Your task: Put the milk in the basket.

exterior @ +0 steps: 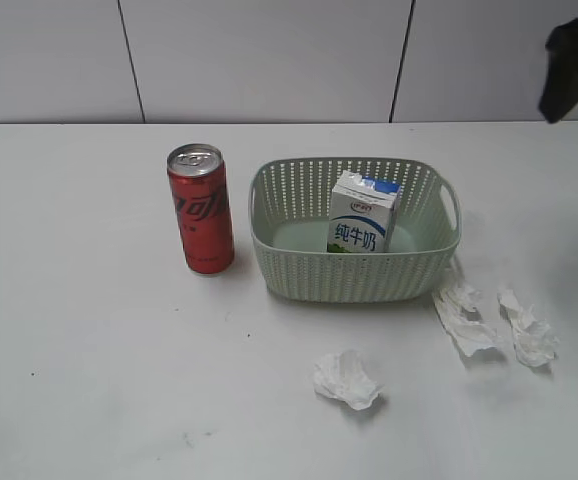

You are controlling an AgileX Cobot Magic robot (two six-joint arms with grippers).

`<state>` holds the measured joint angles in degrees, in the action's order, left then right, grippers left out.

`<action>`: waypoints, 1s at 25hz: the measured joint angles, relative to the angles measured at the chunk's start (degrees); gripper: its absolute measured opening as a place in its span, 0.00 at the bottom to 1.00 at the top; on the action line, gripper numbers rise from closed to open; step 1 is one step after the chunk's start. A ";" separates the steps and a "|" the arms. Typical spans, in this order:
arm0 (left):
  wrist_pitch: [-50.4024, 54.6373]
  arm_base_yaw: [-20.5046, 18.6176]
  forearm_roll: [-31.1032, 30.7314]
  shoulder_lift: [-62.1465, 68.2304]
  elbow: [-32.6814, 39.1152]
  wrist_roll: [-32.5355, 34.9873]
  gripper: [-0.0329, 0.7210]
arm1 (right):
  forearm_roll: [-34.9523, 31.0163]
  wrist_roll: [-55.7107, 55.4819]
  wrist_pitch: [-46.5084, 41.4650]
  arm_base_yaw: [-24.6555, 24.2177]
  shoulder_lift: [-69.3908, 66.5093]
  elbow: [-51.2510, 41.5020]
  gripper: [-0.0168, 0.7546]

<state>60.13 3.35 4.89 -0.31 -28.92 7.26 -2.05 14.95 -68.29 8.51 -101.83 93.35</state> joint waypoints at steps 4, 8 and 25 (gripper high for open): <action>0.00 0.00 0.00 0.00 0.00 0.00 0.74 | 0.07 -0.55 -0.66 -5.81 4.72 -3.67 0.78; 0.00 0.00 0.00 0.00 0.00 0.00 0.74 | 0.18 -0.75 -0.77 -8.25 12.48 -12.05 0.78; 0.00 0.00 0.00 0.00 0.00 0.00 0.74 | -0.80 -4.82 10.61 -8.31 57.83 -57.83 0.78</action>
<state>60.13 3.35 4.89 -0.31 -28.92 7.26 -2.85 10.13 -57.68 0.20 -44.00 35.52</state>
